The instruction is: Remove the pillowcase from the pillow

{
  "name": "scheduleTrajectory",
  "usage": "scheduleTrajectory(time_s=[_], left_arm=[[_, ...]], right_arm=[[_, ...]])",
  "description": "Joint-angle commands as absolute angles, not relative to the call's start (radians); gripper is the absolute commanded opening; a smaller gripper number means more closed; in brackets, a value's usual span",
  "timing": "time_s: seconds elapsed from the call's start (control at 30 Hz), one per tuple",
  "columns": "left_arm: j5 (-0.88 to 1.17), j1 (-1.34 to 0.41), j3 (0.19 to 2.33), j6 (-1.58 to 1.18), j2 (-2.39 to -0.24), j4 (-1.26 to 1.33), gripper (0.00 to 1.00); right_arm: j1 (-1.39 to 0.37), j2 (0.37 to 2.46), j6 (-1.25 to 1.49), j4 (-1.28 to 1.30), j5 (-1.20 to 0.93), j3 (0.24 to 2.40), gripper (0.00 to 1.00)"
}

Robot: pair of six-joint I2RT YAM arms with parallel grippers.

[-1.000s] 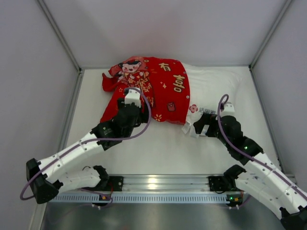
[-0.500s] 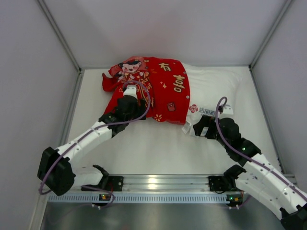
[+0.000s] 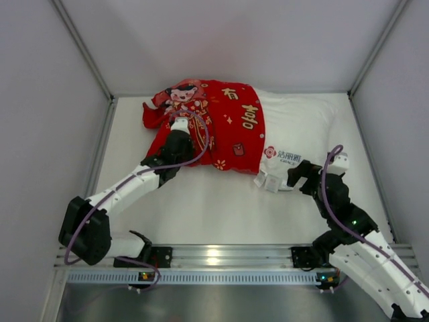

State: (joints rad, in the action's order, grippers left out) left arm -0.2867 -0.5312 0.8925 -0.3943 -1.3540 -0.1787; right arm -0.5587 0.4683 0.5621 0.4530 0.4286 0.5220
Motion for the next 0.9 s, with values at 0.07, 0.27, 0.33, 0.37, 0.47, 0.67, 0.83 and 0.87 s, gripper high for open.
scheduleTrajectory(time_s=[0.07,0.27,0.33,0.37,0.47,0.67,0.83,0.87], left_arm=[[-0.342,-0.523,0.876,-0.399,-1.234,-0.156,0.0],[-0.327,-0.525,0.87,-0.403,-1.215,-0.158,0.0],[-0.318,-0.525,0.868,-0.406,-1.215,-0.158,0.0],[-0.307,-0.525,0.868,-0.41,-1.216,-0.158,0.0],[-0.288,-0.525,0.873,-0.416,-1.22,-0.158,0.0],[-0.284,-0.523,0.873,-0.416,-1.21,-0.158,0.0],[-0.293,-0.525,0.87,-0.41,-1.195,-0.158,0.0],[-0.293,-0.523,0.87,-0.41,-1.195,-0.158,0.0]], right_arm=[[-0.483,0.495,0.592,0.509,0.58,0.591,0.99],[-0.268,0.627,0.583,0.465,0.433,0.609,1.0],[-0.212,0.653,0.557,0.433,0.347,0.591,0.99],[-0.166,0.687,0.548,0.39,0.315,0.577,0.99],[-0.114,0.768,0.523,0.269,0.158,0.491,0.99],[-0.112,0.897,0.534,0.028,-0.132,0.397,1.0],[-0.112,0.952,0.534,-0.043,-0.189,0.397,0.45],[-0.11,0.954,0.534,-0.04,-0.183,0.405,0.28]])
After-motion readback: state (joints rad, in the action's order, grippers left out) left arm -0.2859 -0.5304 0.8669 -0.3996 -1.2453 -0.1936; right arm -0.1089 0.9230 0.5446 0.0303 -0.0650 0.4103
